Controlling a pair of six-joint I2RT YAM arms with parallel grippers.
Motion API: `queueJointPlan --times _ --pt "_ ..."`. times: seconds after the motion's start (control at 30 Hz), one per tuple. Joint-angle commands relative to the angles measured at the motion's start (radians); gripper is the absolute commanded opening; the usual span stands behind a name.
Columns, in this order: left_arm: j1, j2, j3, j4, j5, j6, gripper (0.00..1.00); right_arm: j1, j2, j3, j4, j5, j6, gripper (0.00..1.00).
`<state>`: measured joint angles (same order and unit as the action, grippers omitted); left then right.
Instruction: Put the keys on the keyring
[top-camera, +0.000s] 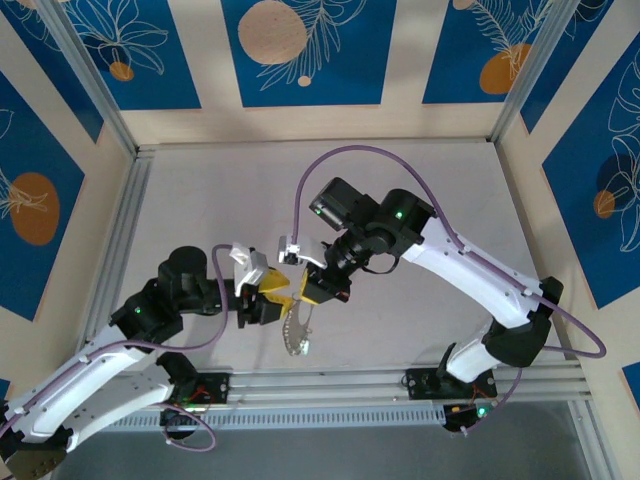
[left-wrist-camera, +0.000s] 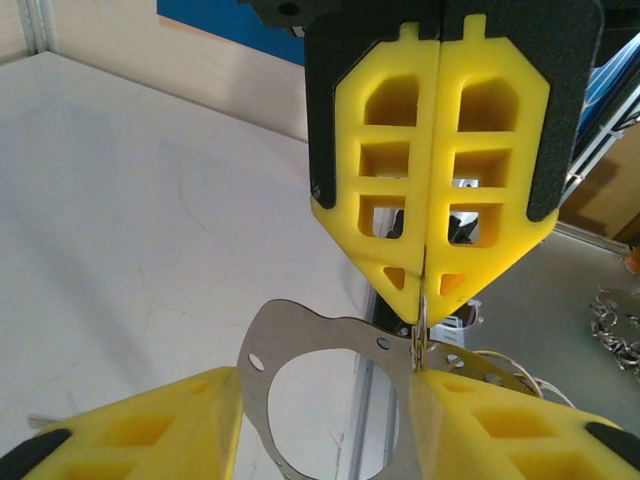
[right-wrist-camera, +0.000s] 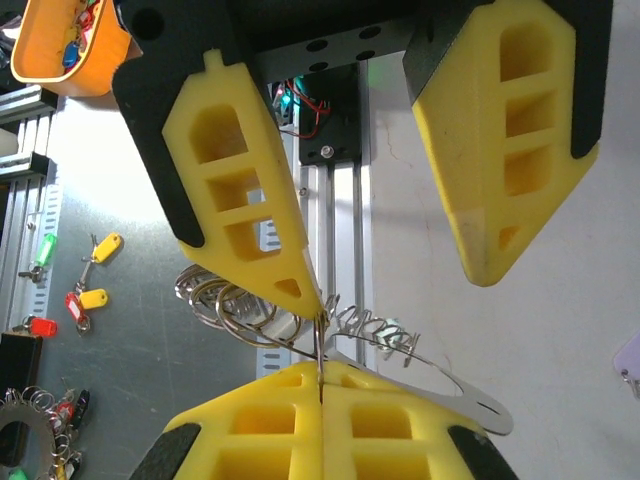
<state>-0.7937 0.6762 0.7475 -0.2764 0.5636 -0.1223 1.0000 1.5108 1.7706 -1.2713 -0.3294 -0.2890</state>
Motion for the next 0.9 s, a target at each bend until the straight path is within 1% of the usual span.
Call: queueJointPlan --times 0.0,0.3,0.87 --pt "0.009 -0.002 0.056 0.078 0.05 0.002 0.49 0.005 -0.015 -0.014 0.047 -0.045 -0.018 0.0" --pt "0.01 -0.021 0.069 0.036 0.055 0.01 0.5 -0.013 -0.046 -0.048 0.077 -0.043 -0.016 0.0" --pt "0.009 0.009 0.061 0.092 0.093 -0.008 0.5 -0.006 -0.071 -0.067 0.115 -0.079 -0.009 0.0"
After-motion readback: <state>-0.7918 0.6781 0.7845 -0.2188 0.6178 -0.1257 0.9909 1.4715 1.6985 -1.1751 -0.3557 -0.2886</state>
